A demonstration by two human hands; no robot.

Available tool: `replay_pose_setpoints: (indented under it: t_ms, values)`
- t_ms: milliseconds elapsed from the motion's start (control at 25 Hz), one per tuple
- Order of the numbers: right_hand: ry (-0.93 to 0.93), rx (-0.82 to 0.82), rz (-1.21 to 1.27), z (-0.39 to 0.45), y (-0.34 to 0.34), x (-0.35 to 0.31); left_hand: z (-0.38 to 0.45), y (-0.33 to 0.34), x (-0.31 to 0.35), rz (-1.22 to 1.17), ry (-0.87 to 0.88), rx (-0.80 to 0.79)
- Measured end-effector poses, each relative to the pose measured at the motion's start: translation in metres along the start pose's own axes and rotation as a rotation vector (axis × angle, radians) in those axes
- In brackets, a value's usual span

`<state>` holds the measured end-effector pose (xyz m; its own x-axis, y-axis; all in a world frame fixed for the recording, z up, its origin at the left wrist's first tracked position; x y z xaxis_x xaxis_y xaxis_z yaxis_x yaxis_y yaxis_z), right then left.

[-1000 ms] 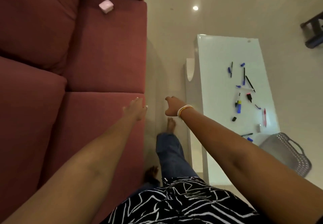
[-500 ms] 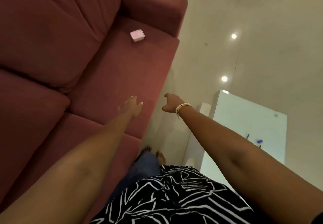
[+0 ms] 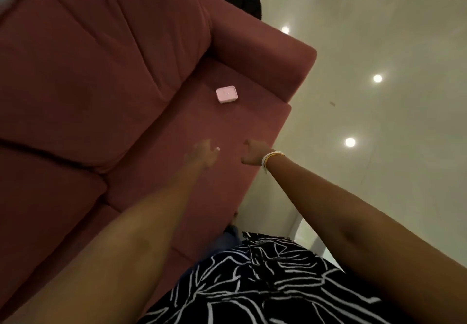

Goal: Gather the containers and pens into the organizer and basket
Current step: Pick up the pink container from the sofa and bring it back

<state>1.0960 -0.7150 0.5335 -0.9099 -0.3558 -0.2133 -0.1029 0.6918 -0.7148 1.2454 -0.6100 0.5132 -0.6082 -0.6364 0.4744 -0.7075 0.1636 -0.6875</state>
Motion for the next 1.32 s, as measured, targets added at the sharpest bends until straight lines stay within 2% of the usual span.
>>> replay_pose_setpoints:
  t_ms: [320,600,720,880,1040,1200,1320]
  values:
    - [-0.175,-0.114,-0.279,0.120,-0.069,-0.027,0.060,-0.035,0.003,-0.191,-0.220,0.117]
    - [-0.380,-0.207,-0.572,0.199,-0.108,-0.062,0.078,-0.027,0.027,-0.528,-0.550,0.394]
    - [-0.453,-0.196,-0.651,0.220,-0.113,-0.066,0.076,-0.011,0.045,-0.711,-0.661,0.552]
    - [-0.571,-0.078,-0.697,0.259,-0.096,-0.049,0.074,0.027,0.073,-0.925,-0.769,0.782]
    - [-0.600,0.039,-0.727,0.297,-0.072,-0.034,0.083,0.078,0.101,-0.949,-0.782,0.795]
    - [-0.599,0.112,-0.811,0.342,-0.051,-0.025,0.111,0.108,0.093,-1.003,-0.806,0.850]
    - [-0.734,0.234,-0.806,0.366,-0.050,-0.023,0.121,0.125,0.089,-1.003,-0.841,0.922]
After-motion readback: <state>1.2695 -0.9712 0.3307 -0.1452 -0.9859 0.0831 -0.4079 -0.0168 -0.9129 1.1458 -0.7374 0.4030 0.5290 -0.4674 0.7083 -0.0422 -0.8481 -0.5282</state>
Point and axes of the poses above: each hand's wrist, its own z-axis towards the middle knuckle, its own y-axis out of the palm, x = y × z, the point moved 1 cm from there along z, towards the middle knuckle, and after that the axes turned 7 degrees about y, right-handed, at the moved point
